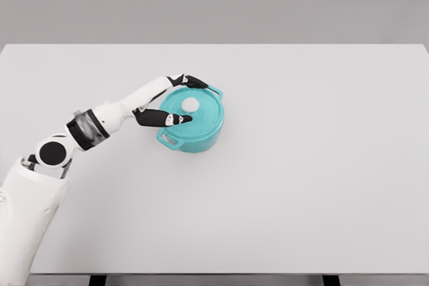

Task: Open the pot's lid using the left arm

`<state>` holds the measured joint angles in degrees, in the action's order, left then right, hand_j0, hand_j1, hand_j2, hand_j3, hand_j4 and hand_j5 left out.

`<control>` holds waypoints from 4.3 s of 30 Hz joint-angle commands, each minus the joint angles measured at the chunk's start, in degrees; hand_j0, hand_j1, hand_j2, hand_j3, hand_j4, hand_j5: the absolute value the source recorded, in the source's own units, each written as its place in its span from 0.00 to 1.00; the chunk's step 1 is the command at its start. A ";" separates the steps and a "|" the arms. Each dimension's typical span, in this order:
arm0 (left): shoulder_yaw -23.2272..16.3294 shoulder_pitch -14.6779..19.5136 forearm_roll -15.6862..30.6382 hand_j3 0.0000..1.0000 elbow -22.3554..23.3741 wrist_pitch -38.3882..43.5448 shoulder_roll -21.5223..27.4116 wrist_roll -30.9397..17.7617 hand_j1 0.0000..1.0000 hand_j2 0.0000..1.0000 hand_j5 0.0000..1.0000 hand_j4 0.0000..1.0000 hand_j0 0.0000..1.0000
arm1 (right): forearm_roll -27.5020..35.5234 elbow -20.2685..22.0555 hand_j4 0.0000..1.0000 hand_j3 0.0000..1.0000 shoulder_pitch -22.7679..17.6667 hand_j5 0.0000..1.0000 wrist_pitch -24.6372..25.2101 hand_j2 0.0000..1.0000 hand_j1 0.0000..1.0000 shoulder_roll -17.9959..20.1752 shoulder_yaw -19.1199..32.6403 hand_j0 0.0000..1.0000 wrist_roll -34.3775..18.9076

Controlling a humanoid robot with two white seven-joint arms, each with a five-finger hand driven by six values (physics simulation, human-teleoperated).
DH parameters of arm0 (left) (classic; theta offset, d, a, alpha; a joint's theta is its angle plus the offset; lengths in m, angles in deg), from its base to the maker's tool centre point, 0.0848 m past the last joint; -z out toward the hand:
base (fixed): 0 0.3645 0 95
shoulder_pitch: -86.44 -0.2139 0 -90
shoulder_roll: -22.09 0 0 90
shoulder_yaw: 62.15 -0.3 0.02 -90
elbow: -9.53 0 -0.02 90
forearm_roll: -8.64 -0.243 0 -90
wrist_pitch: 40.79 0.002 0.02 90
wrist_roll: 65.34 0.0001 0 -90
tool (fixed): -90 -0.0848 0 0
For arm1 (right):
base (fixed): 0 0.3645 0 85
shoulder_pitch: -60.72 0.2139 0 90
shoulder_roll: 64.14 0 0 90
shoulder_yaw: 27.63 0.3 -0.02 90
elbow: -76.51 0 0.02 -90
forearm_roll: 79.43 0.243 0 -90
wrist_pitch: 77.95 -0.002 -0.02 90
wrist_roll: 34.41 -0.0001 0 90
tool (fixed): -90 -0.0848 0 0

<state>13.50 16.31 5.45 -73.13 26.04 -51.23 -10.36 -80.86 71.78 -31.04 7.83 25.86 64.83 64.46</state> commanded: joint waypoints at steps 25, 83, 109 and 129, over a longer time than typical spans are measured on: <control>0.46 0.26 0.30 0.74 4.71 -0.04 -1.48 0.02 0.74 0.74 0.74 0.74 0.74 | 0.03 -0.01 1.00 1.00 0.00 1.00 0.00 1.00 1.00 0.00 0.00 1.00 0.00; 0.28 2.64 -0.76 0.70 11.83 -4.70 -2.88 0.02 0.70 0.70 0.70 0.70 0.70 | 0.03 -0.01 1.00 1.00 0.00 1.00 0.00 1.00 1.00 0.00 0.00 1.00 0.00; 0.46 2.64 -0.67 0.55 12.35 -6.10 -3.24 0.02 0.55 0.55 0.55 0.55 0.55 | 0.03 -0.01 1.00 1.00 0.00 1.00 0.00 1.00 1.00 0.00 0.00 1.00 0.00; 2.04 2.20 -0.23 0.52 9.37 -6.10 -2.62 0.02 0.52 0.52 0.52 0.52 0.52 | 0.03 -0.01 1.00 1.00 0.00 1.00 0.00 1.00 1.00 0.00 0.00 1.00 0.00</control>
<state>15.24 18.50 4.59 -63.46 19.81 -53.92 -10.31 -80.86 71.78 -31.04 7.83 25.86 64.83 64.46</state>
